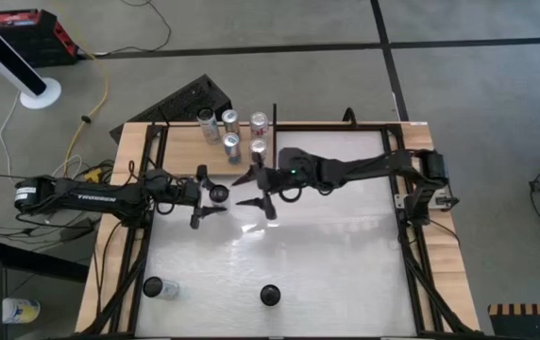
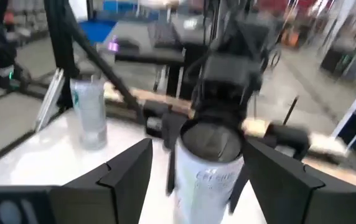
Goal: Place canned beverage on shelf
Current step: Put the top yellow soda can on the shelf
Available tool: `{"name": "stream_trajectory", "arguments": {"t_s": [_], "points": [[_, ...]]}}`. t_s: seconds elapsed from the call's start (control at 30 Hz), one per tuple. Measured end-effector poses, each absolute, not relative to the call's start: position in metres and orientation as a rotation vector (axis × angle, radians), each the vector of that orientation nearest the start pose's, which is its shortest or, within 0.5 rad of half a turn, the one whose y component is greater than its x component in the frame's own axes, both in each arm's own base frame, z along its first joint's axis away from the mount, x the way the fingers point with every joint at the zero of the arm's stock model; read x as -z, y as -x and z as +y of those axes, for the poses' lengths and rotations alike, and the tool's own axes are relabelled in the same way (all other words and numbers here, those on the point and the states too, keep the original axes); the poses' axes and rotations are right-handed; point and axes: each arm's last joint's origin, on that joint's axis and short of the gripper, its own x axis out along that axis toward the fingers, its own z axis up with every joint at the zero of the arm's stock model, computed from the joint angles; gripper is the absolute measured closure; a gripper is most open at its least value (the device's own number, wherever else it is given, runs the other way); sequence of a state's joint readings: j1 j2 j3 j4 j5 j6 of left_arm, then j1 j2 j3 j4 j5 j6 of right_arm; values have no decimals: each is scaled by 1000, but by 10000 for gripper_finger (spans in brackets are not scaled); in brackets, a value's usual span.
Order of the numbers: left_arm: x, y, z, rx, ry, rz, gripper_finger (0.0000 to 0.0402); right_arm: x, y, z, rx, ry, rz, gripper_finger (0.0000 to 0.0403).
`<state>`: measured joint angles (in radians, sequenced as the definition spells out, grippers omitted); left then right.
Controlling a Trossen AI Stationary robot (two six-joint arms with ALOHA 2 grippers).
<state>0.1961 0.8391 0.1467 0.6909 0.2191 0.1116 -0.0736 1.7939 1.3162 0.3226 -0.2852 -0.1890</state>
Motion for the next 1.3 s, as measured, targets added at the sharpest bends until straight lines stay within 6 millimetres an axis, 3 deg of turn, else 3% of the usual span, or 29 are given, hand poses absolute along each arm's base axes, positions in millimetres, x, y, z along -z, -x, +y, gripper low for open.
{"name": "stream_trajectory", "arguments": {"t_s": [0.17,0.5,0.73,0.93,1.13,1.3], "points": [[-189,-165,26,12,-111,7,172,-295,-427,-17,-242,205,190,109],[-186,-164,26,7,-133,43,172,-297,-420,-25,-213,161,289,106],[-184,-164,26,10,-124,63,172,-307,-383,-42,-151,147,204,106],[-181,-164,26,25,-120,85,172,-282,-372,-41,-127,54,-72,106],[-181,-164,26,36,-121,89,172,-252,-385,-44,-130,-10,-76,106],[-180,-164,26,35,-107,101,172,-262,-397,-42,-136,20,-124,106]]}}
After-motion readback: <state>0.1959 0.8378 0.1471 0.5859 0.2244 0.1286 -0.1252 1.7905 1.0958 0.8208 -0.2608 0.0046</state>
